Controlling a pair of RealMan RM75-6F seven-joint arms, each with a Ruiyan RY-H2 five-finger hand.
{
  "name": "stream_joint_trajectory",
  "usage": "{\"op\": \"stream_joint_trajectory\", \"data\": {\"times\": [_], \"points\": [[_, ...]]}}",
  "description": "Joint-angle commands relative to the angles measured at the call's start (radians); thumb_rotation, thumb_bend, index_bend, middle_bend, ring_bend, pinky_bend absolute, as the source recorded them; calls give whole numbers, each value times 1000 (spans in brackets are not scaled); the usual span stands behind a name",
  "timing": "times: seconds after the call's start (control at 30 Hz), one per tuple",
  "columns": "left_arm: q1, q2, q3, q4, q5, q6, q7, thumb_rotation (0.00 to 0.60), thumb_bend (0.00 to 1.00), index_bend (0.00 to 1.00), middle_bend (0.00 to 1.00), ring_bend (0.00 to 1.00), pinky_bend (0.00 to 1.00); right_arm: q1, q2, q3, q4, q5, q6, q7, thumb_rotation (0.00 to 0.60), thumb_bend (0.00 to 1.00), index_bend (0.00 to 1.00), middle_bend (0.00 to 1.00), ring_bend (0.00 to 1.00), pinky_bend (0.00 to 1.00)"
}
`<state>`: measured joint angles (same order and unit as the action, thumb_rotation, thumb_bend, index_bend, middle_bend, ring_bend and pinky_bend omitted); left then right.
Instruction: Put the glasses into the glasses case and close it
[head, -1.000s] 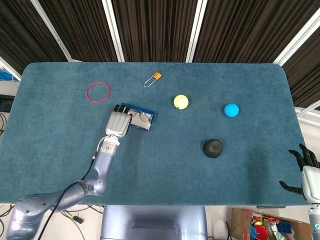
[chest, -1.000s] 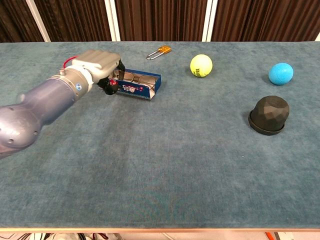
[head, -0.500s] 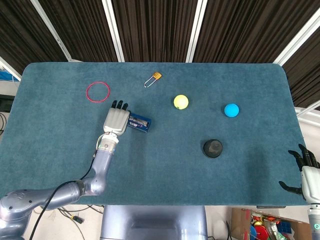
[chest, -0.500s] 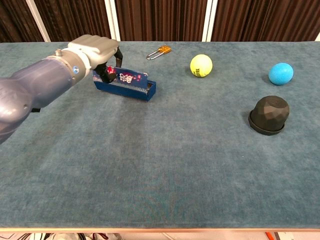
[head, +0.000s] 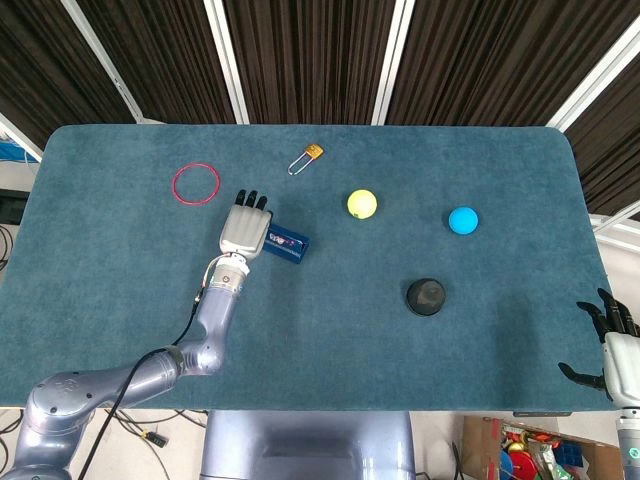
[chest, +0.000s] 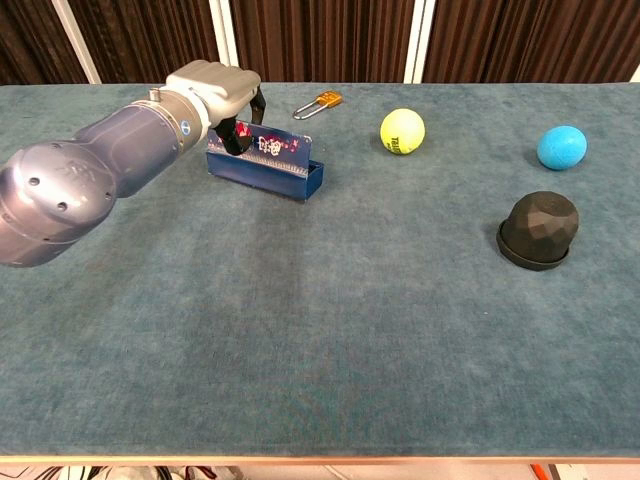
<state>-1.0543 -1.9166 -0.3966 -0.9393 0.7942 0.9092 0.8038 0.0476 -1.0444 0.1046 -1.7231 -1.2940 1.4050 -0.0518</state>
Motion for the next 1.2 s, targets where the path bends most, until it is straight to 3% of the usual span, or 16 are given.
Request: {"op": "stream_joint_trajectory", "data": {"times": [0.03,0.23,0.4,0.57,0.87,1.03,1.2], "points": [[-41,-43,-2,88,-8,-38,-9,600,455,608,200,82,101,1,0,0,0,2,-1,-2,600,70,207,0,78,235],[-72,-83,-2,178,-1,-63,-41,600,455,588,199,82,101,1,1,1,-3,5,0,-5,600,69,207,0,78,235],[-94,-114,-7,240,-1,-77,-53,600,455,516,198,82,101,0,2,1,-5,7,-1,-5,600,69,208,0,78,235],[-114,-142,-17,298,-10,-91,-49,600,455,359,196,82,101,0,4,0,-6,9,-3,-5,600,69,208,0,78,235],[-147,-196,-28,402,-21,-126,-36,600,455,175,175,82,100,-1,8,2,-11,16,-4,-3,600,70,208,0,78,235],[-149,-183,-23,388,22,-88,-65,600,454,141,160,76,98,-1,7,2,-9,14,-1,-3,600,69,208,0,78,235],[-126,-126,-20,300,49,-30,-54,600,409,116,120,36,68,-2,7,3,-8,13,2,-2,600,69,208,0,78,235]]}}
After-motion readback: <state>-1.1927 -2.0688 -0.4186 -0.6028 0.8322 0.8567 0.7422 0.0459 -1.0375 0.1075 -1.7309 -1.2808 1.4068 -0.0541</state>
